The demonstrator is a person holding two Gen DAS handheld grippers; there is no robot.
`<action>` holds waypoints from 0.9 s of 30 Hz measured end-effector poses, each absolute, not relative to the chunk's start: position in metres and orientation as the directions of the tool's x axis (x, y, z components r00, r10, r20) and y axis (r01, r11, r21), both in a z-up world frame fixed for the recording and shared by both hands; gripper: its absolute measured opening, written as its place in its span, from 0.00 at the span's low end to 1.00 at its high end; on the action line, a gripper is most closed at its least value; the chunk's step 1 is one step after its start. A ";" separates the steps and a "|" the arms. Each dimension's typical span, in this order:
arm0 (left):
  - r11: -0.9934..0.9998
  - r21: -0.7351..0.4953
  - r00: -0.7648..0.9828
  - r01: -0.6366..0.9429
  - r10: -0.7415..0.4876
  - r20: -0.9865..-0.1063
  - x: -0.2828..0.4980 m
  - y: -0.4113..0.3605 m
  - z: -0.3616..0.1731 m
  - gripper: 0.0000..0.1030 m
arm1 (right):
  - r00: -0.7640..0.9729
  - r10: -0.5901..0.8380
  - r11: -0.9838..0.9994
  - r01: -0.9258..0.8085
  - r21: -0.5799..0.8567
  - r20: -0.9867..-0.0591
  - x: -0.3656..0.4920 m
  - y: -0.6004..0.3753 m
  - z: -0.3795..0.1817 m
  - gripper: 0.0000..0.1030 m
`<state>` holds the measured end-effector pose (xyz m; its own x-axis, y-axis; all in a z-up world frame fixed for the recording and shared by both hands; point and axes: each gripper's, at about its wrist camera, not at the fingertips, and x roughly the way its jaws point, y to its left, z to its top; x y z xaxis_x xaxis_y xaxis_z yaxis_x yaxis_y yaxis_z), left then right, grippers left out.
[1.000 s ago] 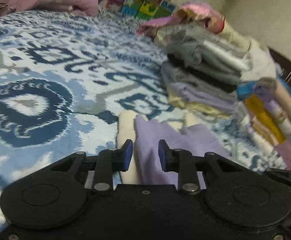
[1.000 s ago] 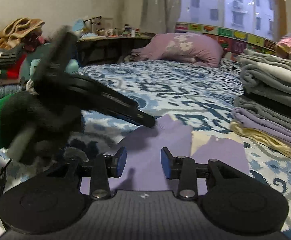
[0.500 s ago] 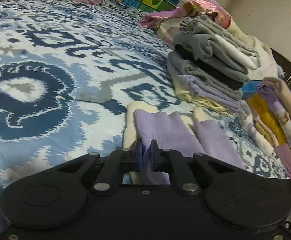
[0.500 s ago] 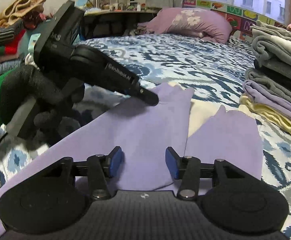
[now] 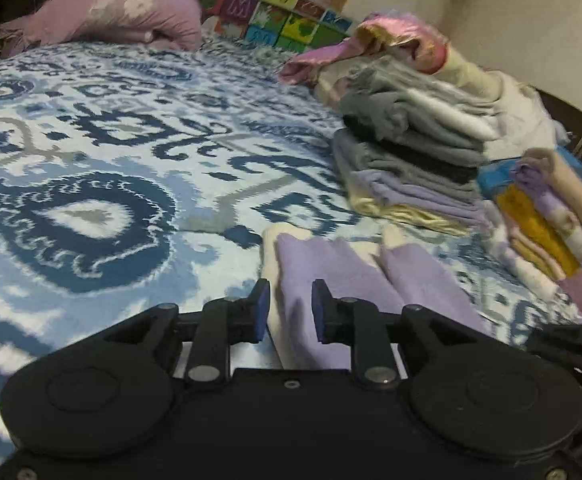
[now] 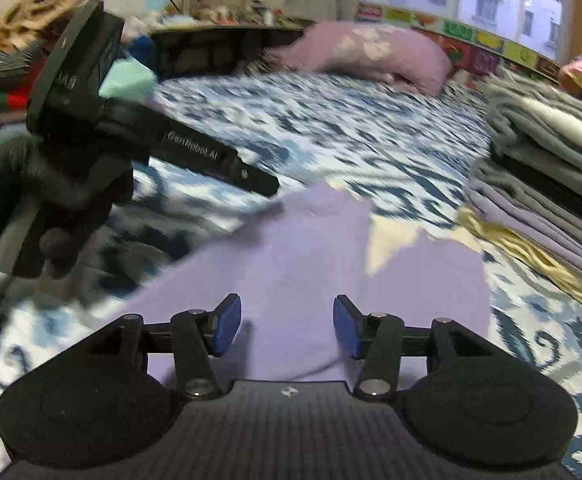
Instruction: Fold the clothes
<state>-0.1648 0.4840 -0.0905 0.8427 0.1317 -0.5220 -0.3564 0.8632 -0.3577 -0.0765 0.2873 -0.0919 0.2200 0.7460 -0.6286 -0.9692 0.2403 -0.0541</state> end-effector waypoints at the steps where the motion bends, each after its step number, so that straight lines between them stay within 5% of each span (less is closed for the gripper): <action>1: 0.861 -0.365 0.841 -0.355 0.123 -0.527 -0.173 0.480 -0.089 0.18 | 0.214 0.739 0.223 -0.973 -0.068 -0.639 -0.081 0.289 -0.095 0.50; 11: 0.798 -0.528 0.805 -0.290 -0.094 -0.585 -0.262 0.397 -0.108 0.18 | 0.264 0.680 0.300 -0.951 -0.068 -0.685 -0.072 0.286 -0.111 0.57; 27: 0.892 -0.353 0.797 -0.284 0.015 -0.604 -0.279 0.337 -0.098 0.13 | 0.343 0.668 0.301 -0.936 -0.182 -0.661 -0.123 0.279 -0.086 0.58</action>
